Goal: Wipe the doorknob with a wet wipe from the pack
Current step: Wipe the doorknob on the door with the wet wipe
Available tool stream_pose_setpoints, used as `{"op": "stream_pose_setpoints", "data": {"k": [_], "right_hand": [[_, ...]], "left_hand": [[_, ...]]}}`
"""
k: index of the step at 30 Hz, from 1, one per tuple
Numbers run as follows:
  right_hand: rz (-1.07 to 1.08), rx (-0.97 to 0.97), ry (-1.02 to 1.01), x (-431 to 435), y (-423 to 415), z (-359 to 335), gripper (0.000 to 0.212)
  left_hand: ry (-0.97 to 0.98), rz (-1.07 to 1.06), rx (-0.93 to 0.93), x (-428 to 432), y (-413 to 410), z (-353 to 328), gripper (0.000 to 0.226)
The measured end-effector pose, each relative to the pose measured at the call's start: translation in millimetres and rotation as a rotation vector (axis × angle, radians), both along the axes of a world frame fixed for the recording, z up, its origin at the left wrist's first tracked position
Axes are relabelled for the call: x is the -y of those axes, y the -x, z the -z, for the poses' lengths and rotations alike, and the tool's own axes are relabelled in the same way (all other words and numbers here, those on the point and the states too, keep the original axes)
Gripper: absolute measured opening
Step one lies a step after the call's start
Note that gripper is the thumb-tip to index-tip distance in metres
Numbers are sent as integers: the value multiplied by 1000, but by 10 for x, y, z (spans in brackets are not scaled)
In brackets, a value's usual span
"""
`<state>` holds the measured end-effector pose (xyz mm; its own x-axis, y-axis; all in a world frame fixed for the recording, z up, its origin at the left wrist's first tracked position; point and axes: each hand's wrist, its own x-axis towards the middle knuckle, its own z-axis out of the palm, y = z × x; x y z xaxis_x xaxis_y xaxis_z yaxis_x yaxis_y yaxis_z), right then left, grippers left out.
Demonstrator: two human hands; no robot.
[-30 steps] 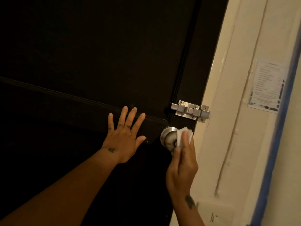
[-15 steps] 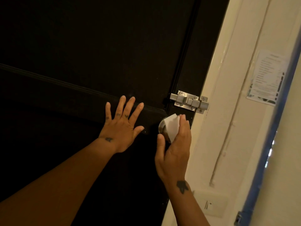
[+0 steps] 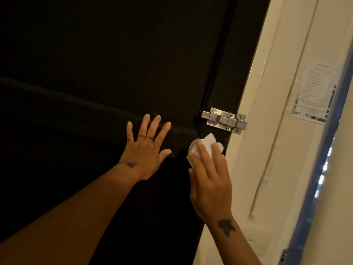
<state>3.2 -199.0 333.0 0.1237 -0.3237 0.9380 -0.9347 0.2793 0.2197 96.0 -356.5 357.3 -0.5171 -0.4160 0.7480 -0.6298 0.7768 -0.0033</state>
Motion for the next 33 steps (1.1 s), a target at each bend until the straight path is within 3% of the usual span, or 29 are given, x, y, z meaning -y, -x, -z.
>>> {"op": "stream_pose_setpoints", "data": {"k": [5, 10, 15, 19, 23, 27, 33], "right_hand": [[10, -34, -32, -32, -32, -177, 40], [184, -394, -249, -147, 92, -181, 45], [176, -342, -280, -192, 152, -283, 52], [188, -434, -302, -215, 222, -216, 48], [120, -319, -239, -187, 210, -214, 47], [108, -322, -219, -126, 225, -201, 44], [-260, 192, -2, -17, 106, -154, 39]], "left_hand": [[-16, -2, 7, -9, -10, -9, 72], [-13, 5, 8, -13, -10, 0, 71], [-18, 9, 6, -13, -15, -5, 73], [-30, 11, 14, -25, -22, -21, 74], [-34, 2, 25, -33, -22, -31, 75], [-28, -3, 26, -22, -19, -24, 75], [-19, -1, 22, -16, -14, -18, 71]]}}
